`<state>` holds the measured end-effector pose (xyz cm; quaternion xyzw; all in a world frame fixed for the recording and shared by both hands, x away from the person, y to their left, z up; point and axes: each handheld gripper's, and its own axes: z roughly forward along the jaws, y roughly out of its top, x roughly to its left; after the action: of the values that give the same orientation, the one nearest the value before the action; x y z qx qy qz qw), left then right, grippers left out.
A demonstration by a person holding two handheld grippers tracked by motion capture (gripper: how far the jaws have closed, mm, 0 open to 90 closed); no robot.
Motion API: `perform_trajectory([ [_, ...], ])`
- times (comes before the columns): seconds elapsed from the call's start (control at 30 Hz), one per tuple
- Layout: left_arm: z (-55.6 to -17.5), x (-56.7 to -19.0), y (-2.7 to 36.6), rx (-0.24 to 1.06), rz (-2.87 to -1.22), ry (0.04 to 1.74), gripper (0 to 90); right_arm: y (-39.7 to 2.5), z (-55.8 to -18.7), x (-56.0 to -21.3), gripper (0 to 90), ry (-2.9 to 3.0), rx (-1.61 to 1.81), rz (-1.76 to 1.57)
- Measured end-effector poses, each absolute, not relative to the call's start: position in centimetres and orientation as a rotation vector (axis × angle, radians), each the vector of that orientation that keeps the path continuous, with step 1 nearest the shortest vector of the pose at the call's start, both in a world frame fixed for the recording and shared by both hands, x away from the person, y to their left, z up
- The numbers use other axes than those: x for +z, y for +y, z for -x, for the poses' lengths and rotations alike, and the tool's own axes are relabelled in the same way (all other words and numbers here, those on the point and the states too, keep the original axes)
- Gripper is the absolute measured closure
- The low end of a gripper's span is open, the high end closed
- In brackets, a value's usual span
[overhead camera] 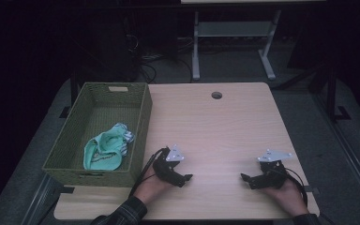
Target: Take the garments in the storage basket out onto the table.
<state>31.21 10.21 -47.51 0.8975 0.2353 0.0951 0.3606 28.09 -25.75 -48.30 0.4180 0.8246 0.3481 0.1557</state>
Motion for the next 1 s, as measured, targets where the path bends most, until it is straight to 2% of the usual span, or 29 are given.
perform_trajectory([
  [1.0, -31.81, -46.6, 10.46, 0.203, -2.351, 0.624, 13.4, -25.7, -28.17, -48.28, 2.3, 2.362, 0.997, -1.201],
])
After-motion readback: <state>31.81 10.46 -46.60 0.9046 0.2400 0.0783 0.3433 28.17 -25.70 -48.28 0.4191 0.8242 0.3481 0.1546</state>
